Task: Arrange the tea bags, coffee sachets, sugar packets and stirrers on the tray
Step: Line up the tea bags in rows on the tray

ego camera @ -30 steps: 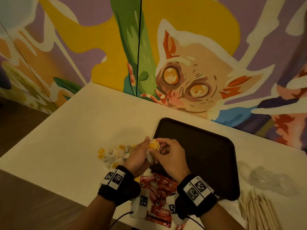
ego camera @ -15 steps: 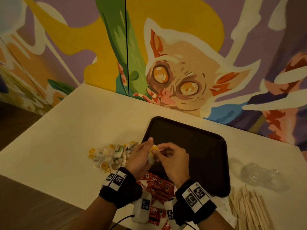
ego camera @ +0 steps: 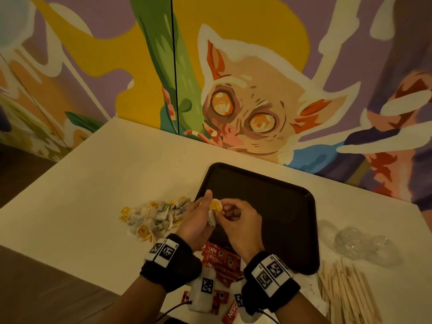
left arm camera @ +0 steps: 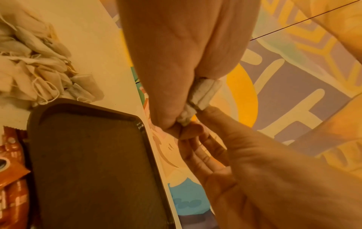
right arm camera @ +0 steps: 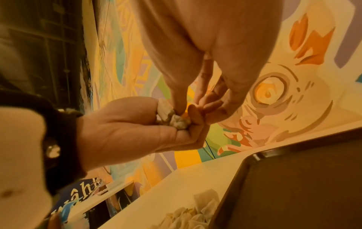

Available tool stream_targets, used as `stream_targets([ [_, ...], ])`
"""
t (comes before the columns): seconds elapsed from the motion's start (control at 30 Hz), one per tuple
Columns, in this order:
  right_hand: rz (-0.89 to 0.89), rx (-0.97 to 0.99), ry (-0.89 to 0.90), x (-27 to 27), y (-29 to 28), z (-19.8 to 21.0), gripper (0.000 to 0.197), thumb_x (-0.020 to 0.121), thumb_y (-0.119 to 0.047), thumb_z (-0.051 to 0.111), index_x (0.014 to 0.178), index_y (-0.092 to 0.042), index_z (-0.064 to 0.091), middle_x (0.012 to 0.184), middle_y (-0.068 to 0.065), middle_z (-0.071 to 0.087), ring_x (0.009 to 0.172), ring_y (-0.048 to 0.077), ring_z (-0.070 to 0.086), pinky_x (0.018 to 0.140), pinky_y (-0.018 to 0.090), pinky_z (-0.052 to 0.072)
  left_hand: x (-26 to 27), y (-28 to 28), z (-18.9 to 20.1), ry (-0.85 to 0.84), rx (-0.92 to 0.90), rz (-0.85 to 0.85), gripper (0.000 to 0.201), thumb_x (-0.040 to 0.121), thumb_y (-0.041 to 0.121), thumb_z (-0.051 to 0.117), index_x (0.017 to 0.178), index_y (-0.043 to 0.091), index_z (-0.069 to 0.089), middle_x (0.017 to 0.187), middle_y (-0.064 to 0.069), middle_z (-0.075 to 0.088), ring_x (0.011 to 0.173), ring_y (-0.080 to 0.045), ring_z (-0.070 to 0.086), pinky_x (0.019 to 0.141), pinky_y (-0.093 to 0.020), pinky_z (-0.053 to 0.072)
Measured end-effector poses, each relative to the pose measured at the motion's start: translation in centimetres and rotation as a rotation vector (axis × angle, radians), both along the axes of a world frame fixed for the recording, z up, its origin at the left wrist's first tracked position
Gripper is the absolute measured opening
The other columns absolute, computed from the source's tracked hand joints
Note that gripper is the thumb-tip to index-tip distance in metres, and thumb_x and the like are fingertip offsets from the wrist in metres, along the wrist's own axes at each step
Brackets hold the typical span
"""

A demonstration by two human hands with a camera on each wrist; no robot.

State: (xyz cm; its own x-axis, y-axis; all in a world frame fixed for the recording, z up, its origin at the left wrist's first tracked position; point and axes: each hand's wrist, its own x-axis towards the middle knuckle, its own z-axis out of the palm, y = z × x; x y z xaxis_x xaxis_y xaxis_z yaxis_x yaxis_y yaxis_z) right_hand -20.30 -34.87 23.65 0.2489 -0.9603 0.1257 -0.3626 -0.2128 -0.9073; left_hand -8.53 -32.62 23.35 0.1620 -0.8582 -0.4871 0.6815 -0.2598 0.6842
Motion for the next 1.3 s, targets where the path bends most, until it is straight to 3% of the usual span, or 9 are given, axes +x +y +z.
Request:
stream_targets([
  [0.2,0.038,0.034,0.028,0.2,0.0,0.1,0.012,0.078,-0.020,0.081,0.086,-0.022,0.072,0.085,-0.010,0.068,0.079,0.004,0.066,0.073,0.028,0.058,0.2,0.3,0.1,0.004,-0.019,-0.020,0.037,0.099,0.028,0.050,0.117,-0.003,0.056,0.097,-0.021,0.062,0.090,-0.024,0.066,0.076,-0.031,0.056],
  [0.3,0.063,0.067,0.004,0.3,0.0,0.4,0.008,0.080,-0.022,0.080,0.085,-0.022,0.073,0.079,-0.011,0.071,0.078,0.003,0.067,0.074,0.027,0.058,0.6,0.5,-0.2,0.037,-0.043,-0.020,0.037,0.100,0.028,0.048,0.117,-0.004,0.057,0.106,-0.024,0.061,0.099,-0.028,0.064,0.080,-0.032,0.055],
  [0.43,0.038,0.100,-0.031,0.3,-0.2,0.2,0.007,0.080,-0.024,0.080,0.085,-0.026,0.074,0.080,-0.010,0.072,0.078,0.003,0.069,0.073,0.025,0.058,1.2,0.8,-0.3,0.042,-0.063,-0.020,0.030,0.097,0.029,0.053,0.105,0.002,0.061,0.093,-0.013,0.064,0.084,-0.020,0.065,0.073,-0.033,0.051],
  [0.53,-0.012,0.076,-0.041,0.3,-0.4,0.0,0.007,0.082,-0.023,0.078,0.087,-0.025,0.075,0.080,-0.012,0.073,0.081,0.000,0.069,0.078,0.024,0.057,1.4,1.0,-0.3,0.048,-0.101,-0.034,0.030,0.092,0.028,0.058,0.104,0.001,0.060,0.093,-0.013,0.066,0.085,-0.020,0.066,0.072,-0.032,0.051],
  [0.67,-0.029,0.082,-0.116,0.7,0.0,0.1,0.005,0.085,-0.015,0.074,0.089,-0.018,0.074,0.078,-0.007,0.072,0.066,0.009,0.069,0.067,0.028,0.060,1.5,0.9,-0.2,0.071,-0.121,-0.030,0.026,0.095,0.023,0.055,0.105,-0.001,0.059,0.094,-0.016,0.065,0.084,-0.022,0.066,0.070,-0.033,0.053],
  [0.77,0.013,0.102,-0.104,0.8,0.1,0.1,0.007,0.090,-0.012,0.068,0.091,-0.018,0.071,0.079,-0.004,0.071,0.063,0.011,0.068,0.063,0.023,0.057,1.8,0.9,-0.5,0.081,-0.111,-0.020,0.027,0.096,0.023,0.055,0.109,0.000,0.058,0.097,-0.018,0.061,0.082,-0.022,0.064,0.066,-0.032,0.053],
  [0.93,0.111,0.131,-0.035,0.6,-0.2,0.4,0.007,0.096,-0.011,0.059,0.098,-0.015,0.065,0.080,-0.003,0.072,0.067,0.005,0.069,0.062,0.015,0.052,2.1,1.2,-0.8,0.061,-0.094,-0.029,0.028,0.091,0.027,0.060,0.099,0.000,0.062,0.092,-0.019,0.063,0.077,-0.025,0.062,0.065,-0.032,0.052],
  [1.1,0.058,0.097,-0.021,0.4,-1.0,0.4,0.009,0.094,-0.013,0.063,0.097,-0.016,0.070,0.089,-0.011,0.071,0.081,-0.003,0.067,0.069,0.011,0.051,2.3,1.4,-0.7,0.060,-0.122,-0.051,0.033,0.085,0.023,0.065,0.107,-0.001,0.061,0.099,-0.020,0.066,0.084,-0.029,0.065,0.070,-0.034,0.057],
  [1.3,-0.008,0.117,-0.134,0.7,-0.4,0.3,0.016,0.084,-0.022,0.076,0.099,-0.024,0.071,0.093,-0.009,0.072,0.087,0.005,0.070,0.076,0.026,0.059,2.4,1.2,-0.6,-0.036,-0.148,0.005,0.025,0.081,0.018,0.068,0.099,0.002,0.059,0.101,-0.020,0.063,0.090,-0.026,0.065,0.079,-0.037,0.057],
])
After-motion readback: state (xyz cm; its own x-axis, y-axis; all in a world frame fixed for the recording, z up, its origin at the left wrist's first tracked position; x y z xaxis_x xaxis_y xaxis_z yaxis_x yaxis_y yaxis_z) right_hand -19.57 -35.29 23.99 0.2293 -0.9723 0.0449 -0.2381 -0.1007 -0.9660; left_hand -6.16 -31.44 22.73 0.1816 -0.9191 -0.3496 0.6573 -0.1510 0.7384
